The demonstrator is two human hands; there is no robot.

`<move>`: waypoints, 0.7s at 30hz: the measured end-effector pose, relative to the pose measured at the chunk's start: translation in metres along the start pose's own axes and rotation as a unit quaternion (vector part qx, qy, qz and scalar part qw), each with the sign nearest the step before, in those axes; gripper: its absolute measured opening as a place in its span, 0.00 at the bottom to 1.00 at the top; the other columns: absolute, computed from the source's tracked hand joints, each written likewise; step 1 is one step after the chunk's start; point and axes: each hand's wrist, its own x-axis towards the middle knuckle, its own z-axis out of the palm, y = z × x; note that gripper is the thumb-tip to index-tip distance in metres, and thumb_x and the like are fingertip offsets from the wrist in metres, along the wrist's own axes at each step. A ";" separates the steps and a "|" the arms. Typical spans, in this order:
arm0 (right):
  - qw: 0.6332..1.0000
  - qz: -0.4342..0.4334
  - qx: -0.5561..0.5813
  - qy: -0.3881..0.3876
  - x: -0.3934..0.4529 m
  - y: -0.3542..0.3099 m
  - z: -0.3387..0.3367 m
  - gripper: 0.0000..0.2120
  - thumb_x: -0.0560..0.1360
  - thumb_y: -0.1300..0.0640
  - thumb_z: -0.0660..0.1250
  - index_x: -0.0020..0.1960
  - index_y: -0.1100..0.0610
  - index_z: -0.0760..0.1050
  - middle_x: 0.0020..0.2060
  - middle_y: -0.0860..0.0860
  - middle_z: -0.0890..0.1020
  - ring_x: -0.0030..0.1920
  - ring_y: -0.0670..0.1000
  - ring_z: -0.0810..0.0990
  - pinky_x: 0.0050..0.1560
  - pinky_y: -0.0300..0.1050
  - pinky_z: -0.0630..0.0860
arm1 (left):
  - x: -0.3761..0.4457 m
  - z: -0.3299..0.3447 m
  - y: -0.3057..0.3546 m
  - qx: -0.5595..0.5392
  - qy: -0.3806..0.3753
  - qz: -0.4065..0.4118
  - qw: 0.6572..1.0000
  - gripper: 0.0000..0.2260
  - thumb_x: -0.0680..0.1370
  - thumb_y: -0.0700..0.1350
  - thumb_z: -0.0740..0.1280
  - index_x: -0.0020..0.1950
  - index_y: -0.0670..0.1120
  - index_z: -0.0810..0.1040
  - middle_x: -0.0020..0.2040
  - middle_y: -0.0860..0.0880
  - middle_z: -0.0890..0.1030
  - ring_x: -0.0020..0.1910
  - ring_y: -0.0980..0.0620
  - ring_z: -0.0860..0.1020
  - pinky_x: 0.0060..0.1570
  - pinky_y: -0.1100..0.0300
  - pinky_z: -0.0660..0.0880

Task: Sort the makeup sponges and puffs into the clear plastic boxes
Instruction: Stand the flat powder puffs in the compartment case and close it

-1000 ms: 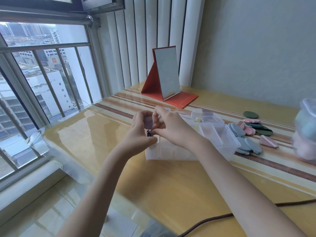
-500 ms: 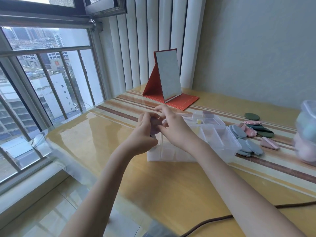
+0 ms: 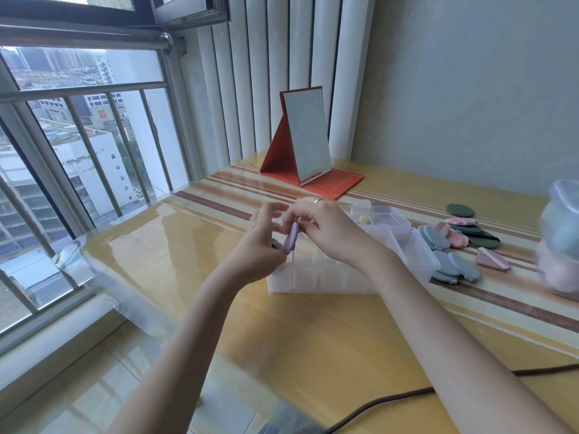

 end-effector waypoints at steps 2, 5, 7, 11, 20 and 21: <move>0.998 -0.029 -0.050 -0.010 0.001 -0.001 0.004 0.13 0.77 0.69 0.59 0.46 0.57 0.80 0.49 0.53 0.76 0.49 0.50 0.73 0.47 0.32 0.66 | -0.002 -0.001 0.000 -0.019 -0.007 -0.005 1.000 0.24 0.72 0.30 0.63 0.61 0.52 0.66 0.62 0.49 0.67 0.54 0.61 0.70 0.38 0.77 0.73; 0.994 -0.048 -0.094 -0.035 0.001 -0.003 0.008 0.11 0.78 0.67 0.61 0.45 0.58 0.81 0.47 0.51 0.72 0.47 0.49 0.72 0.44 0.28 0.64 | -0.003 -0.004 -0.002 -0.043 -0.015 -0.015 0.999 0.26 0.70 0.27 0.62 0.60 0.52 0.68 0.61 0.51 0.70 0.57 0.63 0.69 0.40 0.76 0.72; 0.991 -0.048 -0.116 -0.054 0.001 -0.003 0.009 0.12 0.77 0.68 0.61 0.46 0.57 0.82 0.47 0.50 0.74 0.48 0.49 0.72 0.47 0.36 0.67 | -0.003 -0.005 -0.003 -0.073 -0.011 -0.024 0.997 0.26 0.70 0.26 0.61 0.59 0.53 0.69 0.58 0.55 0.72 0.56 0.64 0.70 0.39 0.75 0.72; 0.987 -0.030 -0.142 -0.072 0.001 -0.006 0.005 0.14 0.77 0.65 0.60 0.52 0.51 0.81 0.50 0.50 0.80 0.51 0.52 0.75 0.52 0.51 0.74 | -0.003 -0.006 -0.003 -0.105 0.011 -0.031 0.994 0.23 0.71 0.28 0.61 0.60 0.50 0.70 0.56 0.56 0.74 0.57 0.61 0.71 0.40 0.71 0.76; 0.977 0.008 -0.188 -0.105 0.000 -0.007 0.000 0.12 0.80 0.55 0.60 0.54 0.49 0.82 0.57 0.47 0.78 0.57 0.50 0.72 0.62 0.52 0.67 | -0.001 -0.004 -0.005 -0.123 0.043 -0.021 0.991 0.20 0.72 0.28 0.58 0.59 0.46 0.73 0.55 0.53 0.77 0.54 0.61 0.76 0.46 0.71 0.75; 0.974 0.009 -0.202 -0.106 0.000 -0.007 0.000 0.13 0.81 0.54 0.59 0.56 0.47 0.81 0.57 0.45 0.79 0.58 0.49 0.73 0.64 0.51 0.64 | -0.001 -0.004 -0.005 -0.136 0.053 -0.023 0.989 0.19 0.73 0.28 0.57 0.59 0.45 0.73 0.54 0.51 0.77 0.53 0.60 0.76 0.47 0.69 0.75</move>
